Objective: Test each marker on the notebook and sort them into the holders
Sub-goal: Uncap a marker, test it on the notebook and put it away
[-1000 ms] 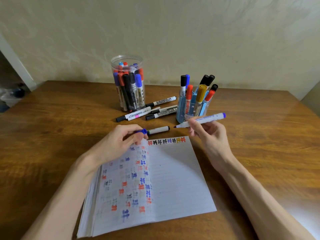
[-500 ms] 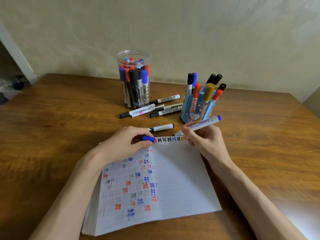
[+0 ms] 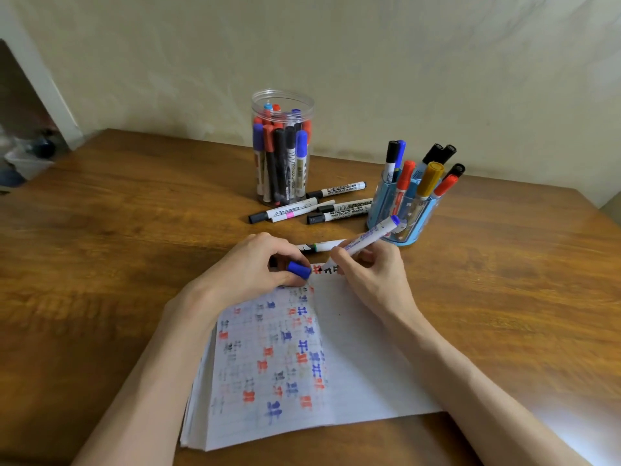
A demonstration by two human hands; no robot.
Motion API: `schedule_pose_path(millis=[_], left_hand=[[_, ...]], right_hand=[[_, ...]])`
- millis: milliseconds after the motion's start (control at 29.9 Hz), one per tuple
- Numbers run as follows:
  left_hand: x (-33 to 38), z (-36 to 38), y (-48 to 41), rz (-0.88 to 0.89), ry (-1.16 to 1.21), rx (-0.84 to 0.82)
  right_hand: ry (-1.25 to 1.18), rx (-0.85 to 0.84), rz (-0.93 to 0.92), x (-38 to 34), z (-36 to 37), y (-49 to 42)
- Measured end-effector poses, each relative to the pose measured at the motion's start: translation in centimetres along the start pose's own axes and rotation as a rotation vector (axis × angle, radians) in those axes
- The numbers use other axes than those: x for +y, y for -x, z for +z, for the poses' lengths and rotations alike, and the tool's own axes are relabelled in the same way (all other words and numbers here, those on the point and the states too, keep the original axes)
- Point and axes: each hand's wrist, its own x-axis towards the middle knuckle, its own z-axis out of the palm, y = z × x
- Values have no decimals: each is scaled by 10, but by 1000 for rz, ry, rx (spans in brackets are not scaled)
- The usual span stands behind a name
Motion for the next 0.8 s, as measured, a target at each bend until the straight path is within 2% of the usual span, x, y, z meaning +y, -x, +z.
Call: schedule_pose_path(millis=[100,334,803], left_hand=[[0,0,-2,-13,-7,-6],[0,0,-1,-12,-10,4],[6,0,3,10,5,13]], right_hand=[[-11,39,-51,5,2,3],[92,-6,-85,9,5,2],[109,-8,-167,10,7,3]])
